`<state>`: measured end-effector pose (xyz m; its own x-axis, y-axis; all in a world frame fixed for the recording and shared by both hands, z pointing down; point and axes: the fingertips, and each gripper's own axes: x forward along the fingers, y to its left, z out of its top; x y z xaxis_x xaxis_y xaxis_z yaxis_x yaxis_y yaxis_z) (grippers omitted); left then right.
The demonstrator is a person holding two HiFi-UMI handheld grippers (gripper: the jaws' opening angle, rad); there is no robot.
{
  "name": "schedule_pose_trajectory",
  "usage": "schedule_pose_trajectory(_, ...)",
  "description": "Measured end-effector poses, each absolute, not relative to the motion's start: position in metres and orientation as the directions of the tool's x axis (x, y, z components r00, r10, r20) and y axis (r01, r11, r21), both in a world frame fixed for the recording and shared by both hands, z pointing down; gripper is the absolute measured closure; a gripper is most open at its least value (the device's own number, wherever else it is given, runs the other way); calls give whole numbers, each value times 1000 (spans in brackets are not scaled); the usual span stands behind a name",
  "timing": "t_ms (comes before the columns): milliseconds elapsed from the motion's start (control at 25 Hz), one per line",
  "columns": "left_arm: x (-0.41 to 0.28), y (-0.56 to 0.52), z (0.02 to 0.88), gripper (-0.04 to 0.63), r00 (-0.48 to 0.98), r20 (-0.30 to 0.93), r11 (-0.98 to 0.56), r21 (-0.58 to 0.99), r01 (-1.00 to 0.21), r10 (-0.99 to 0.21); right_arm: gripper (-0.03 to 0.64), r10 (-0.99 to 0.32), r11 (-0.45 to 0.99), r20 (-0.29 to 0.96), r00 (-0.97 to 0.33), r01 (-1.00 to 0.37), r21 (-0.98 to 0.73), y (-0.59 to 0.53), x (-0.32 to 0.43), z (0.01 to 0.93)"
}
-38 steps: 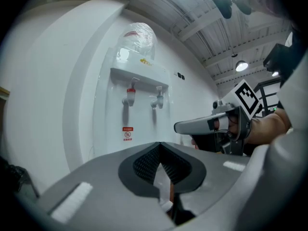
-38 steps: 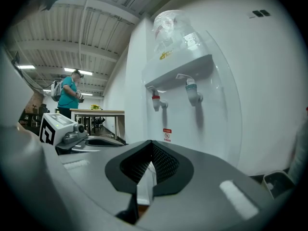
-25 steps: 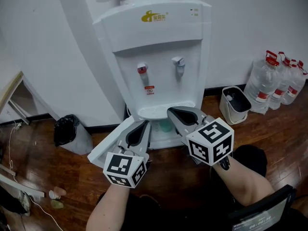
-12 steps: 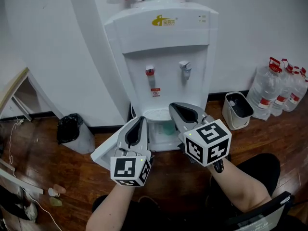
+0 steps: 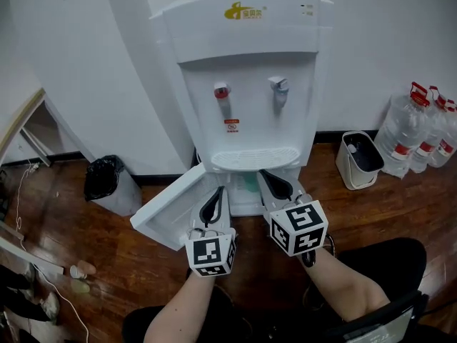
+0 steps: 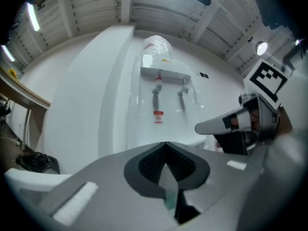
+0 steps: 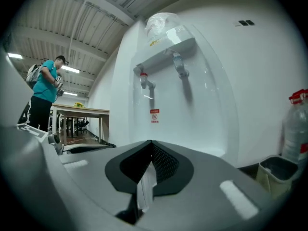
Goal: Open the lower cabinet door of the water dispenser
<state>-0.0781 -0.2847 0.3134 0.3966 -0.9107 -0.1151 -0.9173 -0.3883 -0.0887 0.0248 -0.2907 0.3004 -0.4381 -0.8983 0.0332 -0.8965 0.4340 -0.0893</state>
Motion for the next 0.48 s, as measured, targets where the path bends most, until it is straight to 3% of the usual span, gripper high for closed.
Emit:
schedule_pose_trajectory(280, -74, -297, 387, 480, 398, 23, -399, -47, -916, -917, 615, -910, 402, 72, -409, -910, -97, -297, 22, 358)
schedule_pose_trajectory(480, -72, -308, 409, 482, 386, 50, -386, 14, -922, -921, 614, -934, 342, 91, -346, -938, -58, -308, 32, 387)
